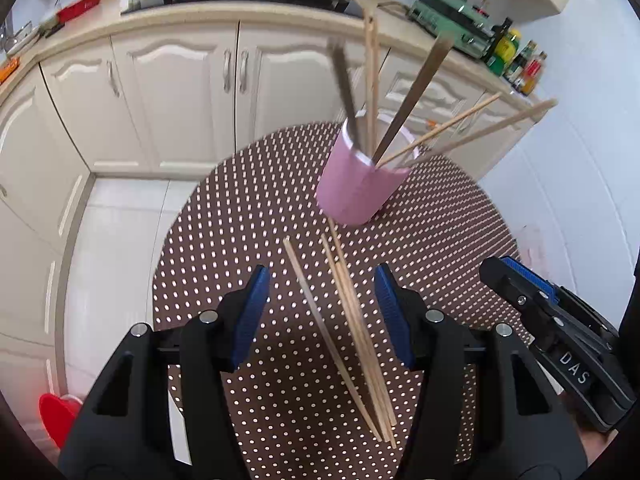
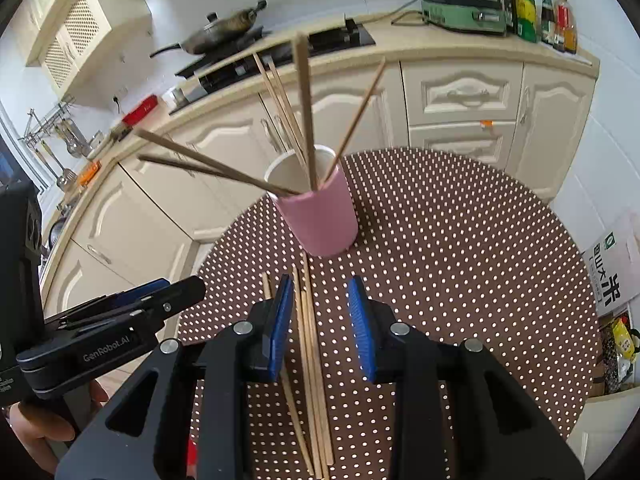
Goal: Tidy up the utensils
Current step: 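Move both open tools back down to the stick pile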
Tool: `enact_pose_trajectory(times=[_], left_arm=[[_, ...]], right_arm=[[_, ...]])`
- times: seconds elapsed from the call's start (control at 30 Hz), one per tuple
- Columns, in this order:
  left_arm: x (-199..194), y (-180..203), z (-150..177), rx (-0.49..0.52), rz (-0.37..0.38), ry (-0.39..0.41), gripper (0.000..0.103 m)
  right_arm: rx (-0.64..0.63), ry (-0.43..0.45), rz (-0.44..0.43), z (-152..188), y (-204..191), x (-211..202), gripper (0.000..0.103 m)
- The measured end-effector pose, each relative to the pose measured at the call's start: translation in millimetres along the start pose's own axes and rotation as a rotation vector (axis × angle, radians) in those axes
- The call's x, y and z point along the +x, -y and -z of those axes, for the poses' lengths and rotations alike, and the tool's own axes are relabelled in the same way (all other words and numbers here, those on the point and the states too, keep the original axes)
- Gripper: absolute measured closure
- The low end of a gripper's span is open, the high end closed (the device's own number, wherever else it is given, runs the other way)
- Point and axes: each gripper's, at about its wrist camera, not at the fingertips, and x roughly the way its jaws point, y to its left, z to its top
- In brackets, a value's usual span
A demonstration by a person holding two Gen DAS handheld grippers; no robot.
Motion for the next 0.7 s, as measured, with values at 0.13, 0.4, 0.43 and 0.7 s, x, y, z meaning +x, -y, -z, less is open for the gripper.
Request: enact_pose_trajectory(times=[0.13,0.4,0.43,0.7], left_arm=[[26.9,-4.2,5.0,-0.023,-0.024,-0.057,0.049],[79.2,-14.8,11.7,-0.097,-0.054,-0.163,0.049],[85.4,-15.3,12.0,-0.105,-0.052,-0.174,0.049],[117.9,-17.5,11.6,-0.125,-0.078,-0.209,0.052]], right_arm=[[-0.006,-0.054,-0.008,1.4,8.5,22.3,0.076],[-0.010,-0.161,-0.034,1.8,23.4,63.4,0.076],[-0.013,-0.170,-0.038,1.8,23.7,66.8,0.076],[-0.029,-0.261,-0.086,1.1,28.4,100.3,0.076]])
